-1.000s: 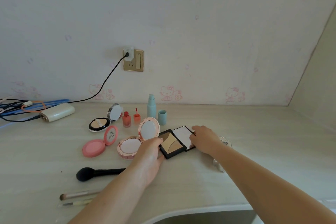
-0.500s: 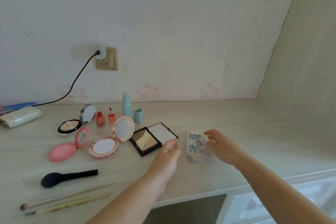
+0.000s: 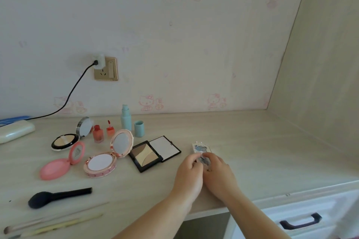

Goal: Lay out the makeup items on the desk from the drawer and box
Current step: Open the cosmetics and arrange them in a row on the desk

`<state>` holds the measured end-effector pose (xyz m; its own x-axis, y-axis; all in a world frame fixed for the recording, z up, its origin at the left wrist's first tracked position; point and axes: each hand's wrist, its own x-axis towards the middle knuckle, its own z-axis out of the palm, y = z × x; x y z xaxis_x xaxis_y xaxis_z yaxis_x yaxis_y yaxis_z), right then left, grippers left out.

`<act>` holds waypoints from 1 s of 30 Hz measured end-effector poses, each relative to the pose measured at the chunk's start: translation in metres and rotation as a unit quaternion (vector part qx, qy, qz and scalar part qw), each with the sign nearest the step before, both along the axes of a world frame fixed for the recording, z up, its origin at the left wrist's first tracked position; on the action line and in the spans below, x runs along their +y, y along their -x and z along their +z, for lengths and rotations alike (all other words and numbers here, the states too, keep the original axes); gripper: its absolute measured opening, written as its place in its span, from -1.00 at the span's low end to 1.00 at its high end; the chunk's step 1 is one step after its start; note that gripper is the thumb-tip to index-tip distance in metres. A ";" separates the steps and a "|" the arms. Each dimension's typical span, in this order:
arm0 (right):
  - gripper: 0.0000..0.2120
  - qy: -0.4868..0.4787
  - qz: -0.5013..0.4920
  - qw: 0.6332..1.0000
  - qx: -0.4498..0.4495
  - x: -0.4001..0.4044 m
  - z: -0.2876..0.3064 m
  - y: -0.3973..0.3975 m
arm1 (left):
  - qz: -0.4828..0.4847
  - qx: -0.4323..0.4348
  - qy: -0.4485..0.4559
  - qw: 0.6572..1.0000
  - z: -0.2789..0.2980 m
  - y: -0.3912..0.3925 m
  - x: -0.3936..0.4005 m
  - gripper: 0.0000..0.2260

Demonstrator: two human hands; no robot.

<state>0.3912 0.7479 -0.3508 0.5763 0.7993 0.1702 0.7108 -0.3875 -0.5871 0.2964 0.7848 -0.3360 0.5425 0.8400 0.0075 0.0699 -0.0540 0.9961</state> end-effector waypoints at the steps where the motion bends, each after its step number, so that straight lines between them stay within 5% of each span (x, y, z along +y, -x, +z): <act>1: -0.56 -0.010 -0.004 1.000 0.006 -0.001 -0.001 0.000 | 0.007 -0.011 0.001 1.000 -0.001 0.000 -0.001 -0.68; 7: -0.62 -0.100 -0.034 0.989 0.104 -0.005 -0.004 -0.002 | 0.058 -0.135 0.128 0.981 -0.004 0.000 -0.006 -0.78; 12: -0.78 -0.256 0.058 0.916 0.303 -0.023 0.000 -0.003 | -0.006 -0.195 0.186 0.963 -0.001 -0.003 -0.006 -0.81; 18: -0.66 -0.286 0.110 0.898 0.315 -0.032 0.004 0.000 | -0.093 -0.223 0.199 0.950 0.008 -0.006 -0.013 -0.79; 30: -0.71 -0.317 0.108 0.882 0.332 -0.028 -0.002 -0.007 | -0.065 -0.202 0.159 0.964 0.012 -0.012 -0.015 -0.85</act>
<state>0.3977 0.7196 -0.3529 0.5628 0.7685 0.3044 0.1461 0.2700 -0.9517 0.3080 0.7694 -0.3236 0.6507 0.7593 -0.0065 -0.3135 0.2766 0.9084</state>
